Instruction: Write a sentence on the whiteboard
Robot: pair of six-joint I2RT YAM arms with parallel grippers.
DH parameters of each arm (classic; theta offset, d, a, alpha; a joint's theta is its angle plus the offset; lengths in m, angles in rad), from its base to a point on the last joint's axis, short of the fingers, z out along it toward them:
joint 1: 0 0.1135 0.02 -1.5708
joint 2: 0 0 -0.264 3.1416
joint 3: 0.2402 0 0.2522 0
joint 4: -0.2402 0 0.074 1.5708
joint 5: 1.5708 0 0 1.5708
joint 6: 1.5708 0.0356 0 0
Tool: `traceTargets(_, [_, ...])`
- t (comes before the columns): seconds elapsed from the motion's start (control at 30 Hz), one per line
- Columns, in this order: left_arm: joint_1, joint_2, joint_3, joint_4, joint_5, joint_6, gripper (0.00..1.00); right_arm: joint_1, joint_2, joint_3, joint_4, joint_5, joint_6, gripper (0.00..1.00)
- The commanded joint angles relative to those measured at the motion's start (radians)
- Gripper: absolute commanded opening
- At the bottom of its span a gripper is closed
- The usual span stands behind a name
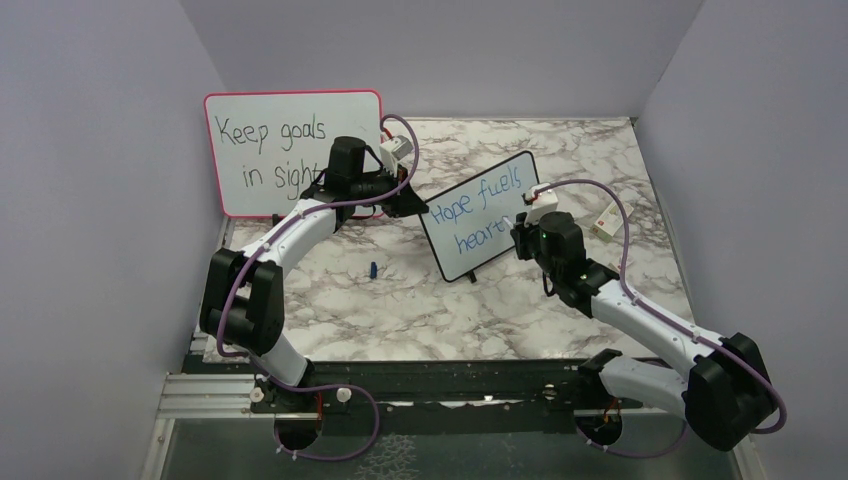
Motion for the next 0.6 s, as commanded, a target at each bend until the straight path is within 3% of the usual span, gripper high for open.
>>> traceTargets(0.0, [-0.018,0.036,-0.014,-0.085,-0.043,0.056,0.0,-0.001,-0.006,-0.016,-0.003,-0.025,0.024,0.01])
traceTargets(0.57, [-0.018,0.035,-0.014,-0.085,-0.042,0.055,0.0,-0.002,-0.003,-0.03,-0.042,0.065,0.033,0.0])
